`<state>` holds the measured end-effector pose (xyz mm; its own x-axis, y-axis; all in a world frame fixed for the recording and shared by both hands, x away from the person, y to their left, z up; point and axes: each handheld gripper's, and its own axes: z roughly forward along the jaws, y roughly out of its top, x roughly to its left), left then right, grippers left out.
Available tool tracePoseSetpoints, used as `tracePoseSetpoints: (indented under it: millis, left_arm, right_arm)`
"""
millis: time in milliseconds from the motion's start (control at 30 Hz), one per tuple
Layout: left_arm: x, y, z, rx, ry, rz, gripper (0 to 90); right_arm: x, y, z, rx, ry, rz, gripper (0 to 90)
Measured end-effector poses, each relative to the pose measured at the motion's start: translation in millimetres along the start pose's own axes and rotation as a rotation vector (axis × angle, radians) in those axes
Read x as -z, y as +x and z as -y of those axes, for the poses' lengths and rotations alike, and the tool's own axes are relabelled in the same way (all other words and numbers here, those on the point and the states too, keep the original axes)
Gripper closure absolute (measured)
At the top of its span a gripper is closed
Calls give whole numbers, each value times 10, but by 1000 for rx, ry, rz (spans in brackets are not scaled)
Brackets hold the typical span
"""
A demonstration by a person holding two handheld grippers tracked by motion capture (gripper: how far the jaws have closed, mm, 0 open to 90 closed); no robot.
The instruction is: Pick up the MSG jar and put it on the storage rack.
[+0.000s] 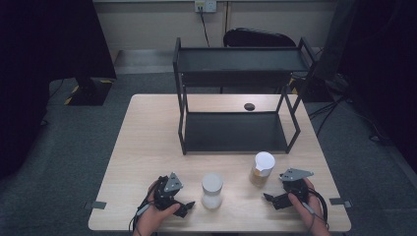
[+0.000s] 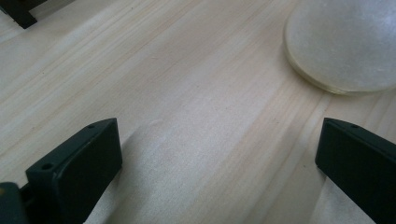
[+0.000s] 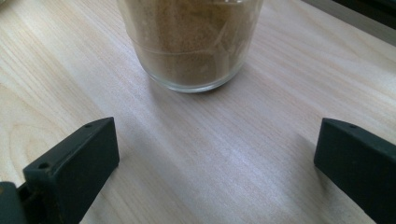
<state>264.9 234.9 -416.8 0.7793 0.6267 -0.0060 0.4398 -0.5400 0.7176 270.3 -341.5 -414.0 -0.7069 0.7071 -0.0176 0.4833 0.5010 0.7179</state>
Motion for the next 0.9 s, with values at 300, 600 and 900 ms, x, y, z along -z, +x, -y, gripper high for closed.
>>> tracePoseSetpoints:
  millis: [300, 600, 900]
  left_arm:
    - [-1, 4, -62, -21, 23, 26, 2]
    - [-12, 18, -103, -38, 18, 75, 19]
    - [-19, 40, -125, -54, 8, 131, 18]
  right_arm:
    - [0, 0, 0, 0, 0, 0, 0]
    - [0, 0, 0, 0, 0, 0, 0]
    - [0, 0, 0, 0, 0, 0, 0]
